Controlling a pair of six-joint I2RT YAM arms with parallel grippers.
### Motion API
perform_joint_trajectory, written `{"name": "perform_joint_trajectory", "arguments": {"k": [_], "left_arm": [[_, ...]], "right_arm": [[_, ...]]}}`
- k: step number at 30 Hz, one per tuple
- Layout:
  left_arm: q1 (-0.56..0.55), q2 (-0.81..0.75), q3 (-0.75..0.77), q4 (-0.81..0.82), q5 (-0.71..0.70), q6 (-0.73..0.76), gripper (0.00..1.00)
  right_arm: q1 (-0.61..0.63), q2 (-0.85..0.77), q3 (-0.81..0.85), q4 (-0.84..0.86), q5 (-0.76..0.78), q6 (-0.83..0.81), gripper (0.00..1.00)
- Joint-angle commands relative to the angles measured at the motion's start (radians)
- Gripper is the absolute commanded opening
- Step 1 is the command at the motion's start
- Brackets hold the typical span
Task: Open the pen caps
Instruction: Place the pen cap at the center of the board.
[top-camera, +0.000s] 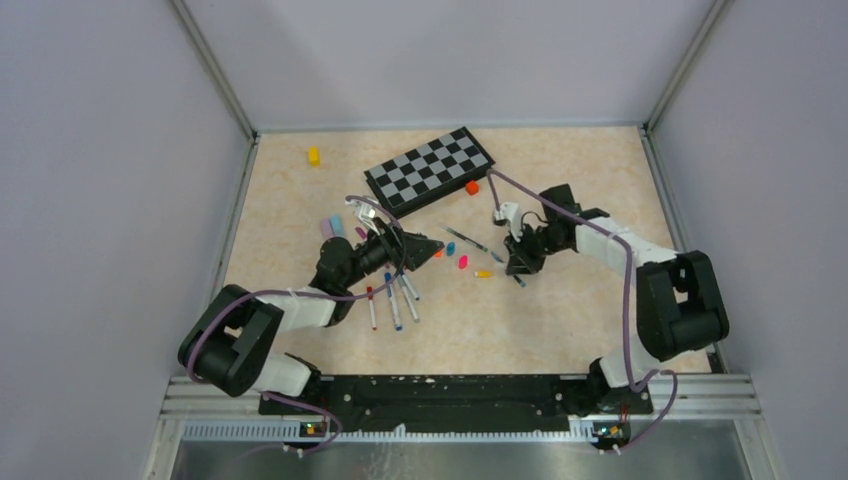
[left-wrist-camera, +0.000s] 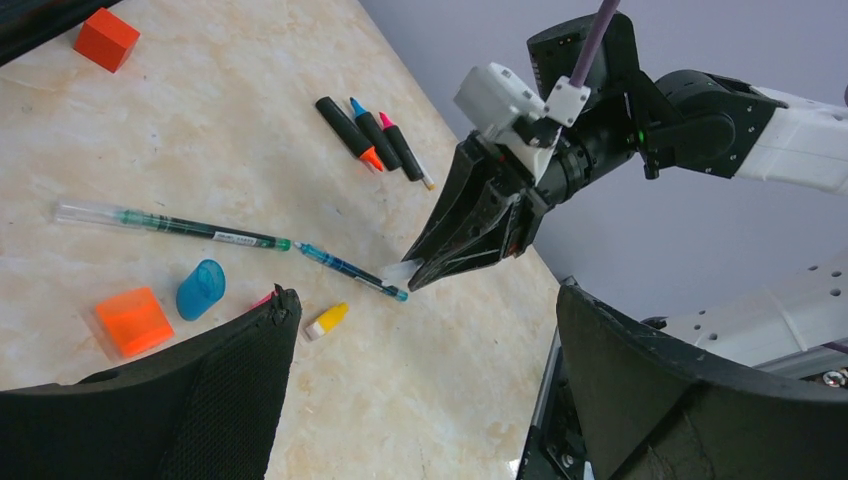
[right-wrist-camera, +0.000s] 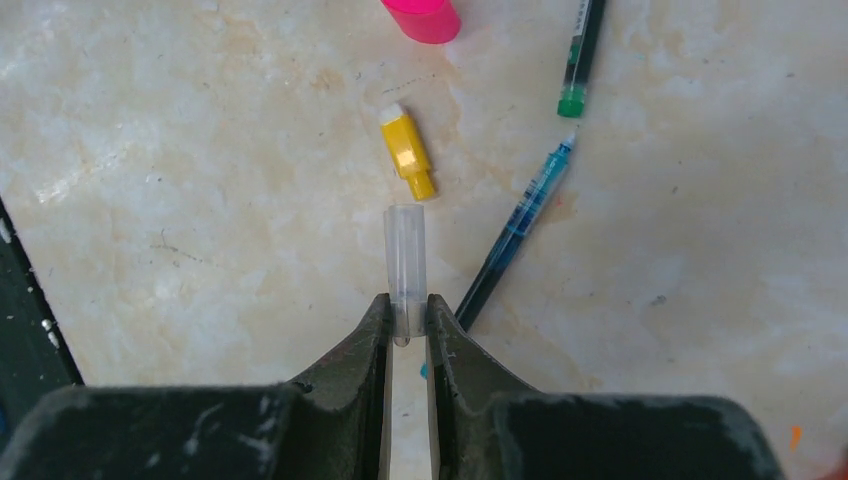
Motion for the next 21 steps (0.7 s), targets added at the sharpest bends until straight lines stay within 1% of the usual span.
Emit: {"name": "perform_joint_trajectory", "arguments": {"k": [1,5,13,21], "left_arm": [[0.006,-0.005,0.028,0.031,0.012,-0.008,0.99],[0.005,-0.003,0.035,0.023,0.015,-0.015,0.99],[0.005,0.015,0.046,0.028,0.027,-0.033,0.99],[0.006,0.009,0.041,0.030,0.028,-0.035,0.99]], "right_arm": [[0.090,0.024,-0.005,0.108,0.177,0.089,0.00],[0.140,0.042,-0.001,0.144,0.262,0.136,0.00],[0.180,0.065,0.002,0.153,0.314,0.147,0.05],[0.192,0.079,0.012,0.135,0.318,0.139,0.19]]}}
